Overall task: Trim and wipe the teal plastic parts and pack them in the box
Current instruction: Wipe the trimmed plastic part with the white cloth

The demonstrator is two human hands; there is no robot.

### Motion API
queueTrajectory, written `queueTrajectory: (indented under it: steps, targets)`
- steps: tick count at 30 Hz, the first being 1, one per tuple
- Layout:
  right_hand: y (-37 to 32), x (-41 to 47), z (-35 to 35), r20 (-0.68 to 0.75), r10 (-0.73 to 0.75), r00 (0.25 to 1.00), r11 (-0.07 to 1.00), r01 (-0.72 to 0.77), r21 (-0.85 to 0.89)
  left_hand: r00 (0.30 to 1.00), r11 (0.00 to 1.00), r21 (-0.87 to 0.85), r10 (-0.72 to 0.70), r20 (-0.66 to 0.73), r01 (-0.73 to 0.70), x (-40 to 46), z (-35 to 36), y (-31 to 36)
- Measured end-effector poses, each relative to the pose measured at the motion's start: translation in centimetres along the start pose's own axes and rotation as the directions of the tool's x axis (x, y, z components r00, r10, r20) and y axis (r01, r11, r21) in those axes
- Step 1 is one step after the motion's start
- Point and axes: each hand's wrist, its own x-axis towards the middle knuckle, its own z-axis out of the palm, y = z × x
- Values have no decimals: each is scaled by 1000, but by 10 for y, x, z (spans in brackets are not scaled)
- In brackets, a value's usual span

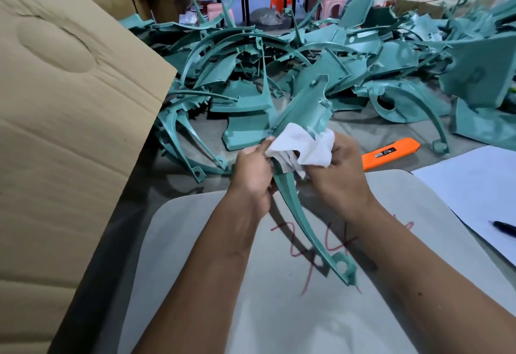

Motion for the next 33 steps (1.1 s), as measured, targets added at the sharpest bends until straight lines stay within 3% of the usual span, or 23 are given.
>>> queueTrajectory:
  steps: [2, 4, 10, 12, 13, 14, 15, 16, 17, 20, 23, 25, 28, 29, 31, 33]
  targets:
    - [1, 4, -5, -24, -214, 976, 944, 201, -260, 1000, 1000, -23, -8, 11, 8, 1, -1, -2]
    - [6, 10, -9, 7, -370, 929, 856, 344, -386, 1000, 998, -64, 0, 1, 1, 3, -4, -2]
    - [9, 12, -5, 20, -413, 911, 860, 397, -320, 997, 992, -128, -17, -74, 7, 7, -9, 2]
    - [10, 11, -10, 3, -311, 950, 940, 308, -148, 995, 988, -146, -53, -84, 40, 11, -12, 2]
    - [10, 10, -11, -83, -183, 980, 983, 184, 11, 995, 987, -155, -49, -92, 34, 14, -15, 2]
    - [8, 9, -11, -169, 5, 986, 973, 34, 227, 994, 987, -162, -35, -101, 18, 17, -16, 2]
    - [8, 9, -10, -184, 196, 963, 895, -99, 435, 993, 990, -144, -7, -119, -10, 17, -16, 1]
    - [9, 10, -8, -161, 307, 938, 827, -180, 533, 990, 994, -98, 29, -141, -43, 17, -14, -1]
    - [11, 10, -7, -116, 340, 933, 796, -220, 564, 985, 997, -32, 65, -162, -71, 17, -13, -5]
    - [13, 14, -10, -137, 247, 959, 921, -188, 341, 981, 991, 63, 128, -148, -119, 15, -8, -11]
    - [15, 17, -16, -212, 306, 928, 933, -248, 260, 992, 992, 48, 118, 50, -120, 12, -10, -8]
    - [15, 18, -18, -259, 293, 920, 945, -237, 228, 986, 993, 83, 75, 148, -88, 9, -9, -9]
    - [20, 17, -25, -303, 128, 944, 984, -159, -80, 981, 998, 51, -43, 190, 34, 11, -12, -2]
    - [20, 19, -28, -347, 116, 931, 983, -158, -96, 971, 996, 14, -90, 223, 89, 12, -16, 3]
    - [20, 26, -36, -475, 229, 850, 973, -202, 108, 956, 991, -41, -111, 271, 126, 17, -27, 15]
    - [18, 30, -40, -438, 443, 782, 871, -259, 418, 969, 1000, 20, -14, 247, 9, 21, -38, 20]
